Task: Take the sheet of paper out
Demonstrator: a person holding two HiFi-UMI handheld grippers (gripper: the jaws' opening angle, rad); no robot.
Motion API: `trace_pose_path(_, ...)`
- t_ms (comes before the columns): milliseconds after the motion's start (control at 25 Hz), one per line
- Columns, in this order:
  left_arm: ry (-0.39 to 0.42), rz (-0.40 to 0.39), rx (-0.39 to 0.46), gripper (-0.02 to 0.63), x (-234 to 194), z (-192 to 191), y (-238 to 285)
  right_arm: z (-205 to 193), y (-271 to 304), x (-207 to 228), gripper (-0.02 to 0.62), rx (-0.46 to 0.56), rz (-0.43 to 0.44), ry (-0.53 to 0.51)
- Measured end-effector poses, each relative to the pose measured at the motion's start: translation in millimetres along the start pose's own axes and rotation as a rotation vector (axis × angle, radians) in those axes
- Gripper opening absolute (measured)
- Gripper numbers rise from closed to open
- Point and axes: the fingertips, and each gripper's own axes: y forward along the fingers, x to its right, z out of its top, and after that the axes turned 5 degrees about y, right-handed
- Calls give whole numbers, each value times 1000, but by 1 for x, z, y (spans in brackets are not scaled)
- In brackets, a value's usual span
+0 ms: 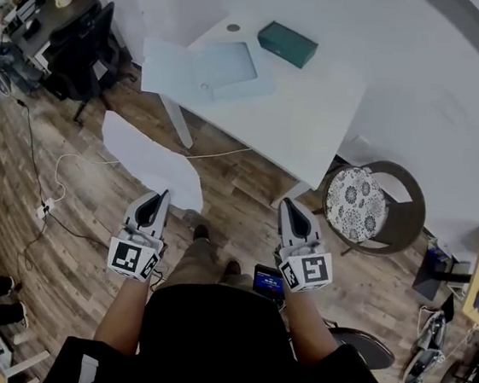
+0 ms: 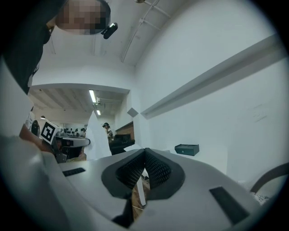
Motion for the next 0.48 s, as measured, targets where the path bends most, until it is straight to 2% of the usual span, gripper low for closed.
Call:
trace_pose_path(200, 29, 1, -16, 3, 20, -1, -17, -11, -21, 2, 11, -12, -5, 14)
trace_pose_path(480, 10, -10, -42, 3, 21, -10, -32, -20, -32, -6, 11, -18, -8, 37)
